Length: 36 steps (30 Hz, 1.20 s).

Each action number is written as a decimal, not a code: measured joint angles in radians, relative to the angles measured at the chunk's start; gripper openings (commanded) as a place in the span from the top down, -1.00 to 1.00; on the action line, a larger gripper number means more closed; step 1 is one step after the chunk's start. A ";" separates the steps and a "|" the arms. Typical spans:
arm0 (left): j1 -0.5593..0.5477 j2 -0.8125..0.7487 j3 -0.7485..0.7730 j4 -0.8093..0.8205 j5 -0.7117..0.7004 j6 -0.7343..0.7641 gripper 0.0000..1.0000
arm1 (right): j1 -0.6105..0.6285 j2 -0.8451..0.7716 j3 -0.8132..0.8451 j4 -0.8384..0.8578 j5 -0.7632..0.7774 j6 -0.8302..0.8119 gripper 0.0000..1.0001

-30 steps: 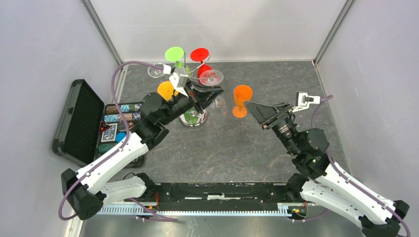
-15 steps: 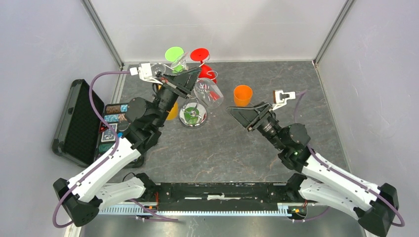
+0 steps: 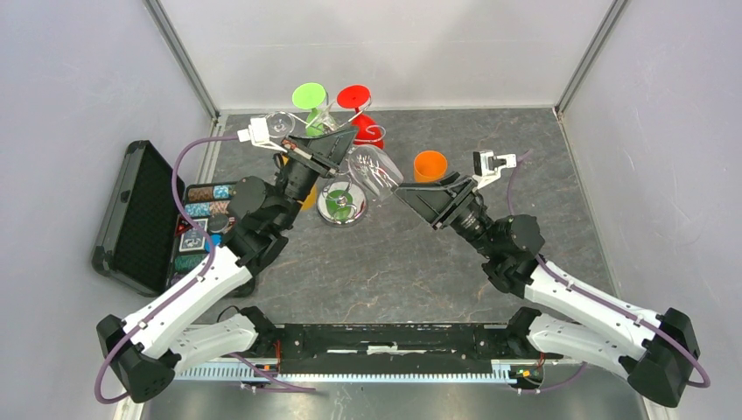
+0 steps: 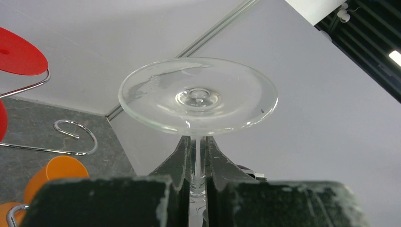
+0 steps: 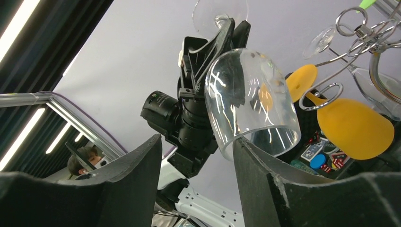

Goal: Take the wine glass off the wine glass rack

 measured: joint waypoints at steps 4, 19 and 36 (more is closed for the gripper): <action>0.000 -0.013 -0.010 0.010 -0.002 -0.038 0.96 | 0.000 0.015 0.027 -0.008 0.002 0.001 -0.23; 0.000 -0.003 -0.029 0.092 0.074 -0.048 0.96 | 0.005 0.103 -0.002 0.145 0.008 0.121 0.37; 0.003 0.022 -0.076 0.284 0.154 -0.047 0.78 | 0.009 0.130 -0.025 0.273 0.019 0.202 0.76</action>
